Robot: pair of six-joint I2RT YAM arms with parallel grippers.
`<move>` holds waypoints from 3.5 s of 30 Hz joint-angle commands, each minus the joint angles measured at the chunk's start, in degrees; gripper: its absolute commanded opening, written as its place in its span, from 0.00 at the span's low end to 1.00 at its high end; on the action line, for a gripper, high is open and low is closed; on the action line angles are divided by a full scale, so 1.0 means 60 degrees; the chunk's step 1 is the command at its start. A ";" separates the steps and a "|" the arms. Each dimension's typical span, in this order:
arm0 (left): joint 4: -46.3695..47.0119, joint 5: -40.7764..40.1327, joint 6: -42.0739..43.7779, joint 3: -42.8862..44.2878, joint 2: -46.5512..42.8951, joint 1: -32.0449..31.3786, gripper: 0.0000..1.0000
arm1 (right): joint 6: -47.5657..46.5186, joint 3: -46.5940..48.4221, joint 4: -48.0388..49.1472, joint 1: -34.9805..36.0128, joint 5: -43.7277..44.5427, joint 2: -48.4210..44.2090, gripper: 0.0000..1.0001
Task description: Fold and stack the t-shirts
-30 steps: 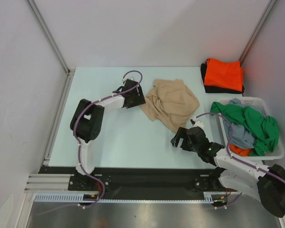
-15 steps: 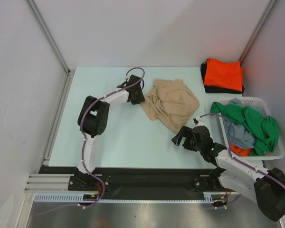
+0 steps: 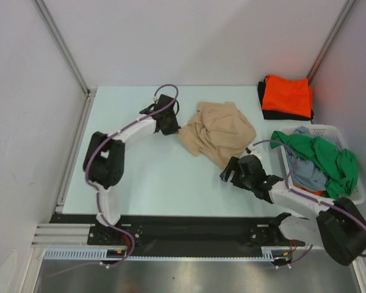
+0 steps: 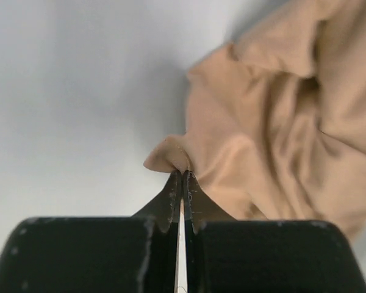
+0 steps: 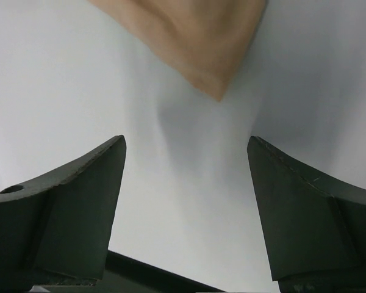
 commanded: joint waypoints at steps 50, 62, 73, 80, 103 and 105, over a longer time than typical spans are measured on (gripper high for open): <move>-0.3281 0.0207 0.2215 -0.1243 -0.7829 0.2511 0.01 | -0.5603 1.1349 -0.6512 -0.1515 0.1468 0.5332 0.66; -0.2065 0.0953 0.3049 -0.4453 -0.8661 0.3128 0.00 | -0.3301 0.6494 -0.3390 -0.2379 -0.1644 0.4098 0.70; -0.1171 0.0588 0.3299 -0.6227 -0.9732 0.3128 0.01 | -0.3243 0.8984 -0.2568 -0.2775 -0.2729 0.6808 0.66; -0.1112 0.0749 0.3343 -0.6285 -0.9805 0.3128 0.01 | -0.3301 0.9132 -0.3138 -0.1706 -0.1193 0.7161 0.63; -0.1112 0.0750 0.3387 -0.6271 -0.9805 0.3128 0.00 | -0.3770 1.0098 -0.4238 -0.0973 0.0948 0.8040 0.33; -0.1112 0.0750 0.3387 -0.6271 -0.9805 0.3128 0.00 | -0.3785 1.0113 -0.4267 -0.0973 0.0933 0.8040 0.26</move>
